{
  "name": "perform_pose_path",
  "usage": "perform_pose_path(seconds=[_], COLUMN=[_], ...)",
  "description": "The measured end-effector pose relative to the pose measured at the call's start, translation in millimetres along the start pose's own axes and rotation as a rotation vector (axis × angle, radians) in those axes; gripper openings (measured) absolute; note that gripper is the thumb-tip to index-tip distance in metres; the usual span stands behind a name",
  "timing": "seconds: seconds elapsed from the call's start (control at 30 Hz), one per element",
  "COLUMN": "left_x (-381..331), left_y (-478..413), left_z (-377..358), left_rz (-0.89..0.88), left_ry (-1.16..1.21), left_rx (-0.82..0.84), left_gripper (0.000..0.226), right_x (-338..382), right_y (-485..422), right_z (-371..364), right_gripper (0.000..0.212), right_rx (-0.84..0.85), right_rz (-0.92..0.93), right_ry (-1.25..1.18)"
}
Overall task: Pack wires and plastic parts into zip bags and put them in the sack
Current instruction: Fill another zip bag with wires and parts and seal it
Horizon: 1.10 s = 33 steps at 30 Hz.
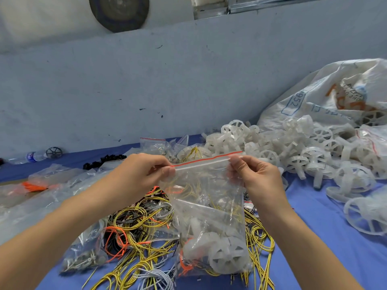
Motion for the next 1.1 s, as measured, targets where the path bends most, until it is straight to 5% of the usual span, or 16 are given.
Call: perform_pose_path(seconds=[0.23,0.5,0.7,0.83,0.97,1.1], left_x=[0.2,-20.2,-15.2,-7.5,-2.6,-33.5], left_y=[5.7,-1.9,-1.9,-0.4,-1.4,-8.2], left_z=[-1.1,1.0,0.5,1.7,3.2,-2.6], left_rz=[-0.035,-0.079,-0.053,-0.035,-0.012,-0.096], left_ry=[0.097,0.061,0.073,0.104,0.075,-0.077], left_rx=[-0.142,-0.146,-0.117,-0.1,-0.083,0.015], left_gripper=[0.017,0.017,0.015,0.018,0.024,0.059], right_x=[4.9,38.7,36.4,36.4,37.3,36.1], right_y=[-7.4,-15.5,-20.9,-22.5,-20.0,-19.6], right_z=[5.6,4.2,14.7,22.0,18.0,11.3], right_gripper=[0.011,0.03,0.016,0.025,0.023,0.026], right_rx=[0.07,0.358,0.417,0.344,0.34,0.357], right_rz=[-0.003,0.368,0.342,0.293,0.319,0.335], right_ry=[0.027,0.457,0.44,0.308,0.312,0.321])
Point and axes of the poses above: each hand's wrist, its own y-axis away from the middle knuckle, its own z-axis out of the back of the hand, x = y × z, the point moved 4 cm from there along -y, towards the middle knuckle, and after that the axes turned 14 degrees about z, right-handed, at the moved point
